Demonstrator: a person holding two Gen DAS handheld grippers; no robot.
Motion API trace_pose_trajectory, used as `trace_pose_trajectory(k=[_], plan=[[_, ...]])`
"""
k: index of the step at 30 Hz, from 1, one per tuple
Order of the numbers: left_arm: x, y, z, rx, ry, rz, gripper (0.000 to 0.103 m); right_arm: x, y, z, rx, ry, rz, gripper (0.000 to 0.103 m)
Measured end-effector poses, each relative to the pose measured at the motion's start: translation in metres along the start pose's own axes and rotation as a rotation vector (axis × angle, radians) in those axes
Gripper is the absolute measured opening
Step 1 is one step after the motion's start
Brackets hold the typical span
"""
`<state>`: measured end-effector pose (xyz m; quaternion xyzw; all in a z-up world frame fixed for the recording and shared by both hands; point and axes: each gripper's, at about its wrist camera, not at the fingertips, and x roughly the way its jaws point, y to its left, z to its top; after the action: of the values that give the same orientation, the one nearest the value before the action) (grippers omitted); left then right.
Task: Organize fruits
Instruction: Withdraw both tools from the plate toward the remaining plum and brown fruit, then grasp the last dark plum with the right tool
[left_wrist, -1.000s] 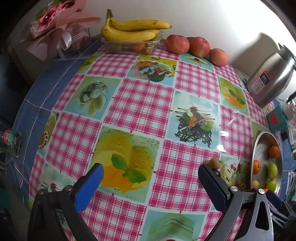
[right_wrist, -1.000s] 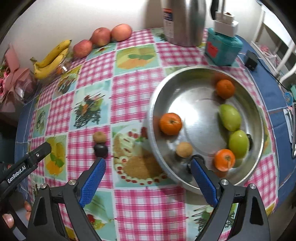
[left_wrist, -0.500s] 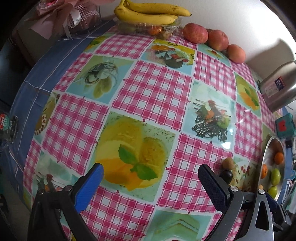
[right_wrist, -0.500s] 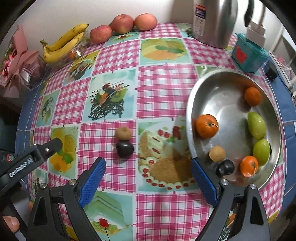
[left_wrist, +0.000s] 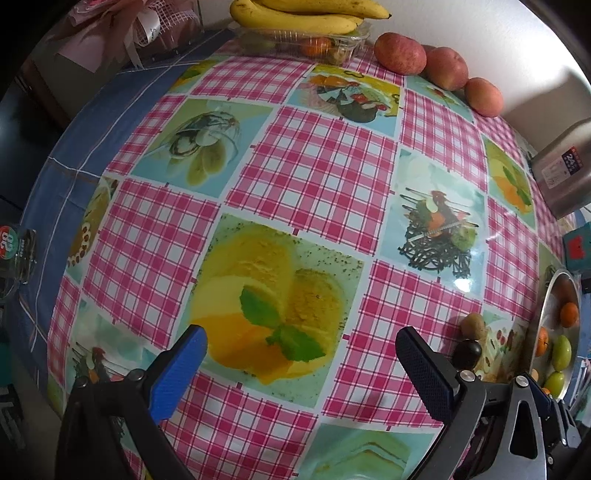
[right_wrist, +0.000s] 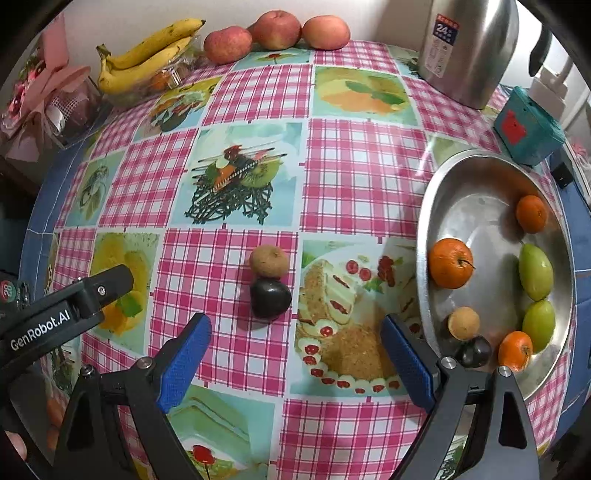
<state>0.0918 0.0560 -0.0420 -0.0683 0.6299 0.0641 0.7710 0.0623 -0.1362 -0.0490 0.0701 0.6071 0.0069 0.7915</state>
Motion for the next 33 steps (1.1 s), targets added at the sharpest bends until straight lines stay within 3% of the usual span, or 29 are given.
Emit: trace_pose_trajectory(k=[16,18,25,33], plan=[[0.03,-0.003,0.005,0.022,0.044,0.015,0.103,0.027,-0.001,0.003,-0.012,0.037,0.005,0.088],[0.03,-0.004,0.005,0.025,0.043,0.016,0.103,0.03,0.001,0.002,-0.019,0.045,0.016,0.074],[0.027,-0.007,0.005,0.035,0.042,0.018,0.103,0.036,0.012,0.0,-0.031,0.046,0.027,0.063],[0.025,-0.012,0.004,0.048,0.04,0.02,0.103,0.033,0.018,0.001,-0.033,0.041,0.054,0.039]])
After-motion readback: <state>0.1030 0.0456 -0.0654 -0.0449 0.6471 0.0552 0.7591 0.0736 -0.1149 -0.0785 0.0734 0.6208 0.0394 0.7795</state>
